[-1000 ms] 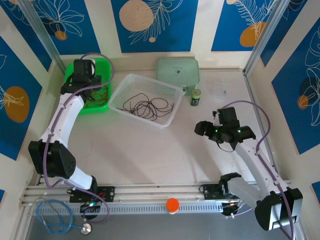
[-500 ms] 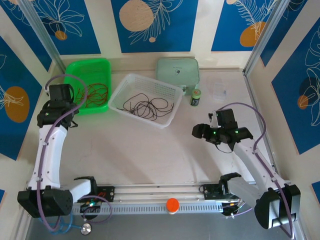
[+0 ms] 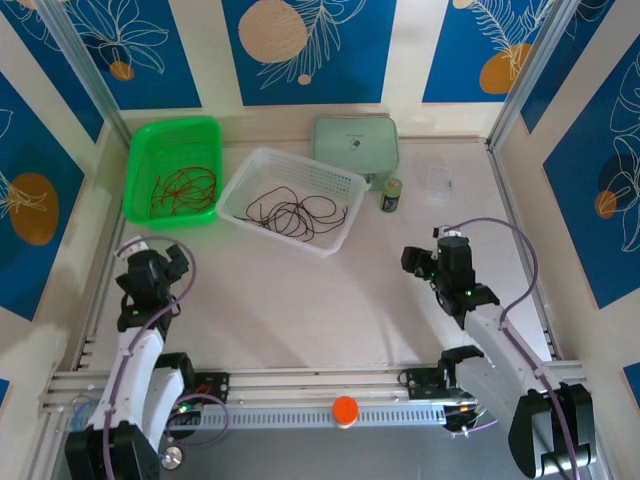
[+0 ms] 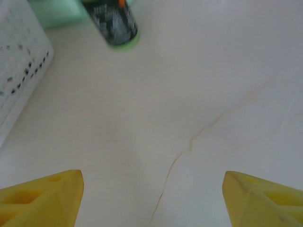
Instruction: Untangle the cables
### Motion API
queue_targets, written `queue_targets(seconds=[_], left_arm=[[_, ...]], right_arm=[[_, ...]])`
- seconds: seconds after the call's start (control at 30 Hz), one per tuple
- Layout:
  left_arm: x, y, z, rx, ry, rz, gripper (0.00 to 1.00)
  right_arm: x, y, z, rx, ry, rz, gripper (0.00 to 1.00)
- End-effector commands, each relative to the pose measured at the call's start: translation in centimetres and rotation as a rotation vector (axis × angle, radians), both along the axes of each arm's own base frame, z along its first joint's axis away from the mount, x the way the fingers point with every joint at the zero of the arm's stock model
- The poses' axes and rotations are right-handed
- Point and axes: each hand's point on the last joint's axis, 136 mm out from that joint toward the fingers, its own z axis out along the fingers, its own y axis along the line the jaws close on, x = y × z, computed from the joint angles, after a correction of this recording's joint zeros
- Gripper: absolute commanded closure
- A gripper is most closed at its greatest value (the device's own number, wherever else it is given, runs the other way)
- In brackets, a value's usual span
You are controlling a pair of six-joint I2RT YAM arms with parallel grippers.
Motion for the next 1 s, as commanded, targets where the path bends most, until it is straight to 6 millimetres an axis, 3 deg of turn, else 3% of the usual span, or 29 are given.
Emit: queue_targets(seconds=[0.0,0.1,0.2,0.37,0.43,0.5,0.6,0.63,0.7,0.73,0.77,0.97], left_arm=[[3.0,-0.3,3.0,0.007,-0.302,-0.035,0.00],[4.6,-1.1,2.6,0.085,-0.340,-0.121,0.00],[6.5,-2.3,1.2,0.109,-0.327,-0.224,0.00],[9.3,-7.8,-1.4,0.192,-0.329,-0.484,0.00],[10.2,-8.9,-2.0,0.206,-0.262,-0.539,0.00],[11.4,-9.2,-2.5,0.209,-0.192,-0.549,0.00],[12.5,-10.2,-2.9,0.207,-0.132,-0.596,0.00],[12.5,-10.2,-2.9,0.210,-0.136,-0.595,0.00],[12.4,-10.2,-2.9,0.211,-0.137,-0.596,0.00],[12.4,-10.2,-2.9,0.212,-0.136,-0.597,0.00],[12.4,-10.3,-2.9,0.211,-0.136,-0.598,0.00],[12.5,-10.5,-2.9,0.211,-0.134,-0.612,0.00]], right_arm=[[2.3,-1.9,3.1,-0.160,-0.259,-0.036,0.22],[2.5,-1.5,1.8,-0.138,-0.344,-0.019,0.22],[2.9,-0.8,2.3,-0.175,-0.418,0.039,0.22],[4.6,1.5,2.3,-0.086,-0.457,0.216,0.22],[5.8,2.3,2.0,-0.089,-0.416,0.284,0.22],[7.0,2.2,1.5,-0.080,-0.368,0.305,0.22],[8.4,1.2,-0.8,-0.042,-0.398,0.281,0.22],[9.0,1.0,-0.4,-0.033,-0.436,0.269,0.19],[9.9,-0.7,-1.5,0.004,-0.252,0.200,0.17],[10.6,-0.8,-1.7,0.028,-0.265,0.202,0.11],[10.6,-0.5,-1.8,-0.006,-0.265,0.202,0.01],[10.6,-0.4,-1.9,-0.026,-0.245,0.200,0.01]])
